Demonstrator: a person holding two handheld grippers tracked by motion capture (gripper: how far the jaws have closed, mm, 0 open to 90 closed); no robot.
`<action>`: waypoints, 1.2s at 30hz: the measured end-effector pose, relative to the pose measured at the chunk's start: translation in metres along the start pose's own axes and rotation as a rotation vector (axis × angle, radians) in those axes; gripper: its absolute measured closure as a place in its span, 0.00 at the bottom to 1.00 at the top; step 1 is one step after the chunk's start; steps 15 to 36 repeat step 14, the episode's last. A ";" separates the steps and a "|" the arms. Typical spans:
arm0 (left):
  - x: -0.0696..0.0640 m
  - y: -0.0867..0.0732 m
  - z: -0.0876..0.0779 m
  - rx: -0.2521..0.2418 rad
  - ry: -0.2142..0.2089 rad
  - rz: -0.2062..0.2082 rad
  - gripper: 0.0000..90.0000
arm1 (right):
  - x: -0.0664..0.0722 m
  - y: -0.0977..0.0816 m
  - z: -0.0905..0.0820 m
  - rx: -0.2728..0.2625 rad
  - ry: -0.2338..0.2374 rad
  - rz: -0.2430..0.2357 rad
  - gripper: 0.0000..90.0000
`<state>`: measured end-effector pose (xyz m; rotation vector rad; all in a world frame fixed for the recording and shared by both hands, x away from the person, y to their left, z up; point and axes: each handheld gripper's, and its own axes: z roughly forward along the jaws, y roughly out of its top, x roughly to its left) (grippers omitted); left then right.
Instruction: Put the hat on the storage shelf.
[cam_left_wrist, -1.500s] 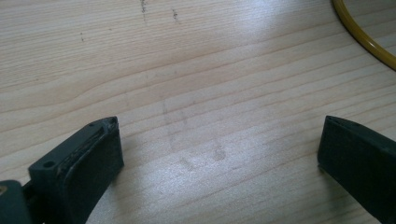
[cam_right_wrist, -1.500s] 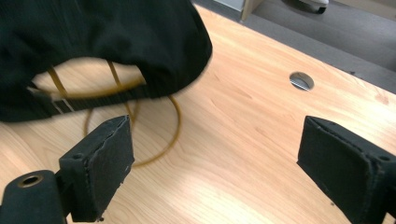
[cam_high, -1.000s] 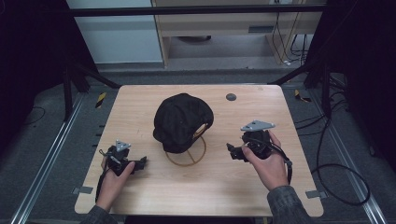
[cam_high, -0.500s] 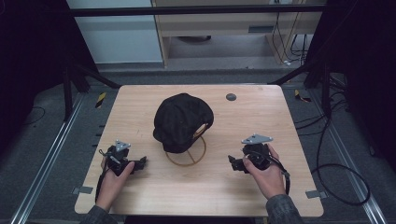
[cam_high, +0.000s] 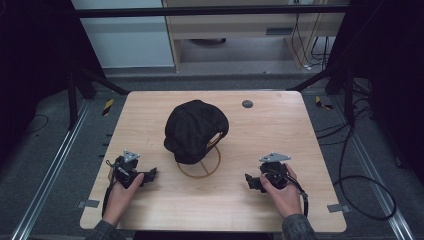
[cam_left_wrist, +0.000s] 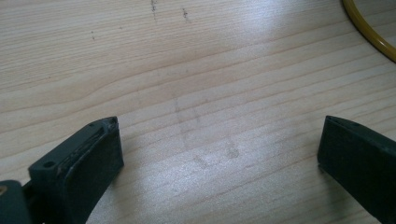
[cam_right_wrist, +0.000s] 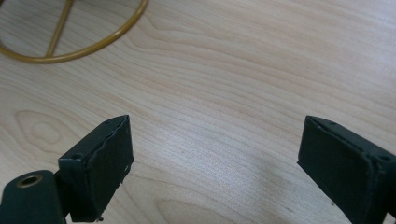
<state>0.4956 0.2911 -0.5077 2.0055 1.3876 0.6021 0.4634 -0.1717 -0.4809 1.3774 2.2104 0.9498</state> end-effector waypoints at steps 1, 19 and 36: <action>0.000 0.000 0.000 0.000 0.000 0.000 0.00 | 0.000 -0.002 0.003 0.003 -0.002 0.006 0.11; 0.001 0.000 0.001 -0.002 0.006 -0.008 0.00 | -0.001 -0.018 0.025 -0.035 -0.077 0.014 0.05; 0.001 0.000 0.001 -0.002 0.006 -0.008 0.00 | -0.001 -0.018 0.025 -0.035 -0.077 0.014 0.05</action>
